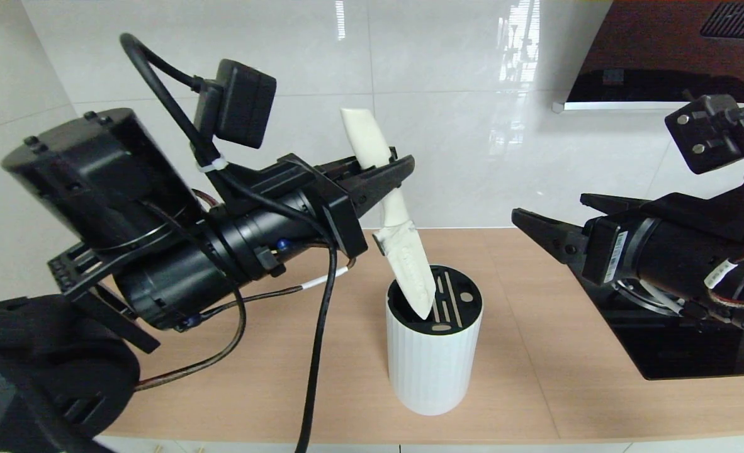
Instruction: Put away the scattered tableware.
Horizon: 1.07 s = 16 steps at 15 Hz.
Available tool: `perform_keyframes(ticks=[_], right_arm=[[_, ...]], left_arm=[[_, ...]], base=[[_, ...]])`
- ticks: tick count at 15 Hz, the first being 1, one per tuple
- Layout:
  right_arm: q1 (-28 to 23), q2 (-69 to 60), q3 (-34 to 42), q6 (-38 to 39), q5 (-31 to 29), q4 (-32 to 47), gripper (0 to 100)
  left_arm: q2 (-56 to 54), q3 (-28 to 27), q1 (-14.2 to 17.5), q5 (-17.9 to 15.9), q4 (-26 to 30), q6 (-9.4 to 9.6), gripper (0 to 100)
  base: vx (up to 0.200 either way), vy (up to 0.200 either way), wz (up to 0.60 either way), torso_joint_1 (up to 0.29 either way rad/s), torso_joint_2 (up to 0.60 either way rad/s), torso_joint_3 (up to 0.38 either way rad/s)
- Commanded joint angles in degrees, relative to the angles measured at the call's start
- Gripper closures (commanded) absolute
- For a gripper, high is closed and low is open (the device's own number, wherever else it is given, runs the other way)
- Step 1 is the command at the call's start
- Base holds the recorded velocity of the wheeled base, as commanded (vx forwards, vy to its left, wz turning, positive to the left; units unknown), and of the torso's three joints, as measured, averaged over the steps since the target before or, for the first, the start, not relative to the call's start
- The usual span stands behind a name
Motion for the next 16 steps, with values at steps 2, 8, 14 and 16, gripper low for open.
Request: perform_keyframes(ticks=[2, 8, 14, 16], right_arm=[[-0.05, 0.46, 0.1, 0.02, -0.01, -0.03, 0], [0.04, 0.72, 0.28, 0.02, -0.01, -0.03, 0], [0.04, 1.25, 0.54, -0.07, -0.01, -0.03, 0], [0.04, 1.25, 0.72, -0.16, -0.01, -0.03, 0]], left_arm=[[3.65, 0.14, -0.17, 0.17, -0.64, 0.08, 100], [3.56, 0.05, 0.7, 0.26, -0.64, 1.4, 100], [5.05, -0.13, 2.81, 0.35, -1.07, 1.66, 100], [6.63, -0.13, 2.81, 0.35, -1.78, 1.66, 100]], base=[[0.0, 0.0, 0.0, 0.0, 0.0, 0.0], [0.0, 0.0, 0.0, 0.0, 0.0, 0.0], [0.0, 0.0, 0.0, 0.0, 0.0, 0.0], [0.0, 0.0, 0.0, 0.0, 0.0, 0.0]])
